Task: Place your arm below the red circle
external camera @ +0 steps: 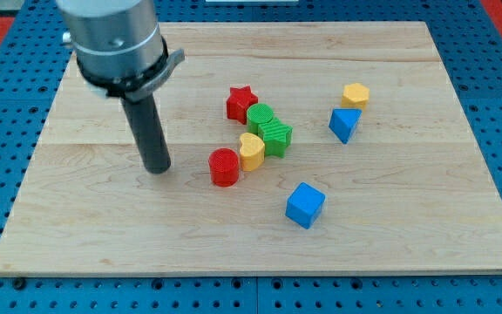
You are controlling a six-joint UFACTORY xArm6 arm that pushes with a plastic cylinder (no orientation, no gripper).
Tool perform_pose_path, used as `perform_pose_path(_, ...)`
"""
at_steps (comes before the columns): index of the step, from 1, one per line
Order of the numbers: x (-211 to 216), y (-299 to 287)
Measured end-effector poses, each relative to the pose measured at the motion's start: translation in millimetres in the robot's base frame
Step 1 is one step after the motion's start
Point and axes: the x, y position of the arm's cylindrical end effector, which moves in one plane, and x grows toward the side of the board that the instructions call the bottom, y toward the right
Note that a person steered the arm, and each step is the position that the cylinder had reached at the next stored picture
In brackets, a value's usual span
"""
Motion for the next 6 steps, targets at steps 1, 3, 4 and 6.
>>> perform_pose_path(1,41,3)
perform_pose_path(3,58,48)
perform_pose_path(4,56,76)
perform_pose_path(6,27,100)
